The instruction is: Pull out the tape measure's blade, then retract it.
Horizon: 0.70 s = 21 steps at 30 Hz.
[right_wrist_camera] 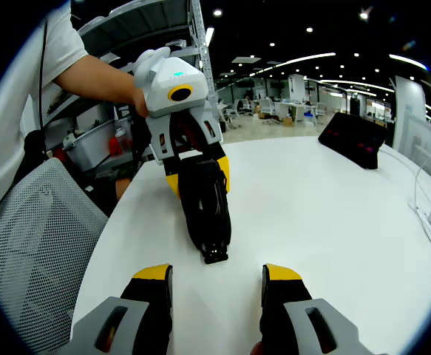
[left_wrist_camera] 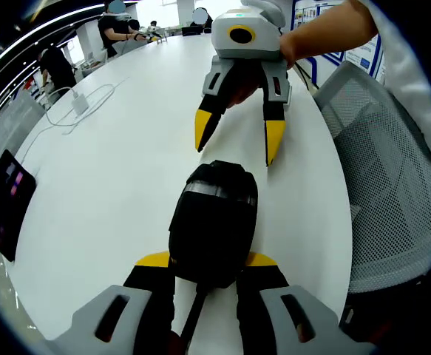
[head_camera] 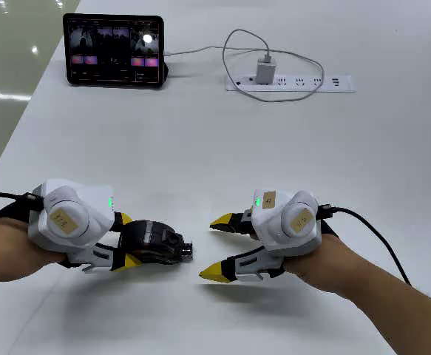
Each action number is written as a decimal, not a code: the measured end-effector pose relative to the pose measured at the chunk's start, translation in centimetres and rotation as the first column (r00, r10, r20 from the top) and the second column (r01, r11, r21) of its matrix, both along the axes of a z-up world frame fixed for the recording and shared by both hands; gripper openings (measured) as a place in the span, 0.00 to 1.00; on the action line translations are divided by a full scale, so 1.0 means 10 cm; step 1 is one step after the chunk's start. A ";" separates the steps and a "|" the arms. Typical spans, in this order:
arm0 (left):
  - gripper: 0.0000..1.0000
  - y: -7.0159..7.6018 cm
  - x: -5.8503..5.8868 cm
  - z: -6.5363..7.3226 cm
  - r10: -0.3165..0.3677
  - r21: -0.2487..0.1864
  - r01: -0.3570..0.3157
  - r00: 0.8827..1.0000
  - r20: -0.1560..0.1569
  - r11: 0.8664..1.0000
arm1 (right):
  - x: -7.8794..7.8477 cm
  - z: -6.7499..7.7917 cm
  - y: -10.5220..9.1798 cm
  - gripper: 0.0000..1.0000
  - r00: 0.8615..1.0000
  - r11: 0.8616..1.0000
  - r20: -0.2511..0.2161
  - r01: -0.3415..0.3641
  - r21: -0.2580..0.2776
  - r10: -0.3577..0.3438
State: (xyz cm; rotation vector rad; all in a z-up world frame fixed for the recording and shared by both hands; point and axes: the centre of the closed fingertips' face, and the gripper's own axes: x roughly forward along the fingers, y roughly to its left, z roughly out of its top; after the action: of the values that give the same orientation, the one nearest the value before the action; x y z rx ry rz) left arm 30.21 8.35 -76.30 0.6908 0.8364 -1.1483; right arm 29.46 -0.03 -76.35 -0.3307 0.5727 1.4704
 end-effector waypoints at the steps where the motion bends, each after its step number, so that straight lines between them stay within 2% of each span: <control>1: 0.26 0.00 0.00 0.00 0.000 0.000 0.000 1.000 0.000 1.000 | 0.00 0.00 0.02 0.45 1.000 1.000 0.001 -0.002 0.001 0.002; 10: 0.27 -0.01 -0.01 0.01 0.003 0.001 -0.003 1.000 -0.001 1.000 | -0.02 -0.03 0.15 0.37 0.999 0.999 -0.002 -0.033 0.015 0.033; 21: 0.27 0.00 -0.01 0.00 0.004 0.000 -0.004 1.000 -0.002 1.000 | -0.03 -0.08 0.22 0.27 0.999 0.999 0.008 -0.053 0.014 0.052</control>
State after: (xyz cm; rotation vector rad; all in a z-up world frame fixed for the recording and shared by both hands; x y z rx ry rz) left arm 30.12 8.32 -76.28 0.6879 0.8394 -1.1456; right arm 29.15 2.18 -77.13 -0.3428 0.5511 1.5223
